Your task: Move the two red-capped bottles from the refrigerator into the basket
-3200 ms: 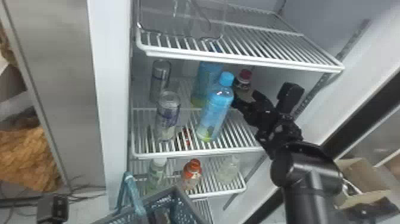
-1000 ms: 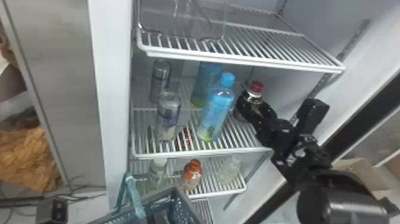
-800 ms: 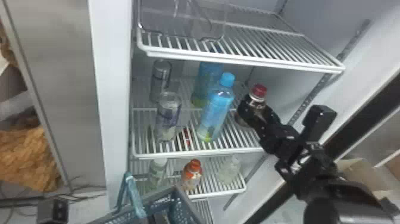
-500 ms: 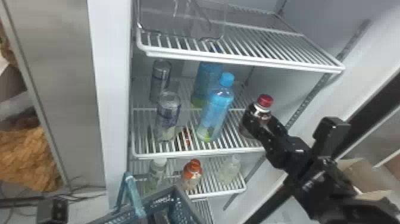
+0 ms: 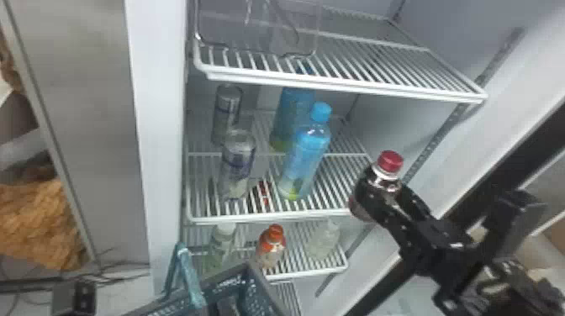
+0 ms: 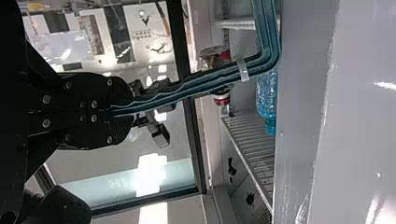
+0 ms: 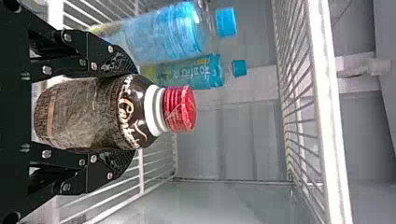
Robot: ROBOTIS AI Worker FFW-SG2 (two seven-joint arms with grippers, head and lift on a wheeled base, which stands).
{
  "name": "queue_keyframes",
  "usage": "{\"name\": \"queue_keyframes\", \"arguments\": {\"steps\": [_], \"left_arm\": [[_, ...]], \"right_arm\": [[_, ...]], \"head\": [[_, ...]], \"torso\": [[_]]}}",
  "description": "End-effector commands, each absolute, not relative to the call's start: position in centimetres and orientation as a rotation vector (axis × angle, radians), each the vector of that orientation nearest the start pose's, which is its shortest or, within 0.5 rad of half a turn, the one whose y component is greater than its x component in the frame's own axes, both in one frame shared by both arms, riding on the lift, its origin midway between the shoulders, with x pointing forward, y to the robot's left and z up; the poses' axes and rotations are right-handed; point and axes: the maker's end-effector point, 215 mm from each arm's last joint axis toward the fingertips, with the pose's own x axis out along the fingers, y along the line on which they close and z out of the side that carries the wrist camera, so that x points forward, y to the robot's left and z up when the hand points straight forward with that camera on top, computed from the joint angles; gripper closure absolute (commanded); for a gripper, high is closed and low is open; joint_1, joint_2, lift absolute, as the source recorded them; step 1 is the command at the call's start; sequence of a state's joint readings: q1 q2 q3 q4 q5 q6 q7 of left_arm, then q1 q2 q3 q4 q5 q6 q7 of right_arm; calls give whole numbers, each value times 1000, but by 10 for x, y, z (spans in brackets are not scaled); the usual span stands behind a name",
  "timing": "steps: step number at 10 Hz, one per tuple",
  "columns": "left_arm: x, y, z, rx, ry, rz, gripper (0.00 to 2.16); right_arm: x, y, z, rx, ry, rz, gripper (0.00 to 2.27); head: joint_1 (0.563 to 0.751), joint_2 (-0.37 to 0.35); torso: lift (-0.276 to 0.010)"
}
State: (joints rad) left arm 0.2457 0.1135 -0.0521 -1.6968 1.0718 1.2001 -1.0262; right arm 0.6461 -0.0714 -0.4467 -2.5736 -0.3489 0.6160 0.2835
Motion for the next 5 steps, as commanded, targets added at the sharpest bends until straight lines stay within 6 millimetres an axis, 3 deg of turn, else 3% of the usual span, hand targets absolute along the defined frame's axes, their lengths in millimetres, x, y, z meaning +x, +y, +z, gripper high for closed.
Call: {"name": "queue_keyframes", "arguments": {"steps": [1,5], "left_arm": [[273,-15,-334,-1489,729,-1386,1170],[274,-13,-336,-1487,727,-1375,1170]], "right_arm": [[364,-320,-253,40,233,93,1280],[326,-305,-259,45,327,124,1282]], "head": [[695,-350],[695,-350]], "torso": [[0],[0]]}}
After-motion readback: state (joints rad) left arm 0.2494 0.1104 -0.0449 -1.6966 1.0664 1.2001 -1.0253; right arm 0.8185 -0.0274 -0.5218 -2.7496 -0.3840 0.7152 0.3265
